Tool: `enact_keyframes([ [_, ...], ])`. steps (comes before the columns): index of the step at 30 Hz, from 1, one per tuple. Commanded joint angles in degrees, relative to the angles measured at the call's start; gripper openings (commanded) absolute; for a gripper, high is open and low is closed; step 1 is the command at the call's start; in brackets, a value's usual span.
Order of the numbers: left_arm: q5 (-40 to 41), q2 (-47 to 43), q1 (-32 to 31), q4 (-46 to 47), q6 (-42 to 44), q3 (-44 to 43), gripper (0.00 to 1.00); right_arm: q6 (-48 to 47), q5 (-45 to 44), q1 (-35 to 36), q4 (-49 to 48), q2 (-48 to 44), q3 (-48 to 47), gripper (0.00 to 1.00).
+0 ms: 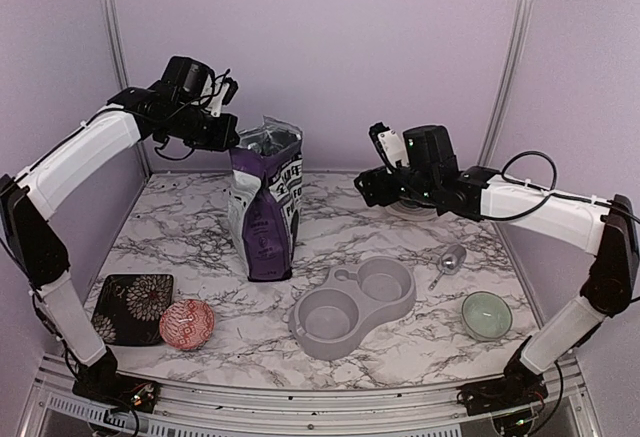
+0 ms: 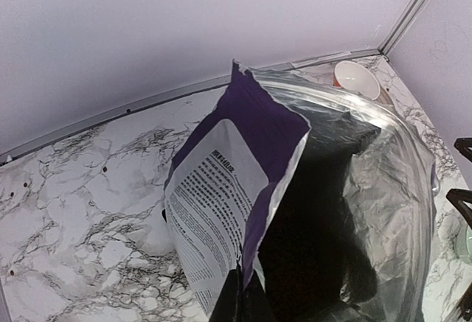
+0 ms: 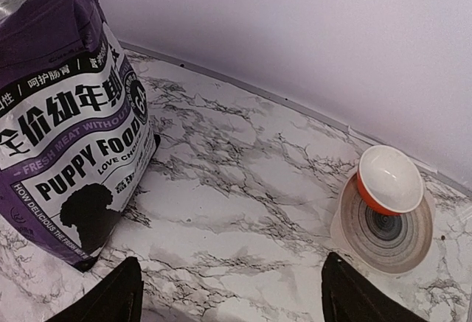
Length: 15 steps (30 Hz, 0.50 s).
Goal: Serve the pet food
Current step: Adjust the pet food bag at the center of the board.
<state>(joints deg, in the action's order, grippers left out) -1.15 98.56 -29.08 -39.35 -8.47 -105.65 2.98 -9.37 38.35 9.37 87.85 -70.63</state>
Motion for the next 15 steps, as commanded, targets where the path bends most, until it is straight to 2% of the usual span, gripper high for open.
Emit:
enact_keyframes([
  [1, -2.65, 2.14, 3.34, -0.28, 8.49, -4.17, 0.00, 0.25, 1.04, -0.73, -2.39, -0.48, -0.48, 0.80],
  [6, 1.18, 3.71, 3.98, -0.29, 14.50, -7.32, 0.00, 0.24, 1.28, -0.73, -2.05, 0.21, -0.73, 0.80],
  [11, 3.62, 5.01, 4.10, -0.29, 14.37, -9.61, 0.00, 1.23, 2.16, -0.73, -2.15, 1.01, -1.41, 0.80],
  [13, 3.61, 4.62, 4.04, -0.19, 14.23, -9.24, 0.04, 1.58, 2.89, -0.77, -1.90, 1.60, -2.04, 0.80],
  [15, 3.80, 3.94, 4.10, -0.03, 14.57, -8.71, 0.12, 1.83, 3.48, -0.73, -1.69, 2.07, -2.71, 0.79],
])
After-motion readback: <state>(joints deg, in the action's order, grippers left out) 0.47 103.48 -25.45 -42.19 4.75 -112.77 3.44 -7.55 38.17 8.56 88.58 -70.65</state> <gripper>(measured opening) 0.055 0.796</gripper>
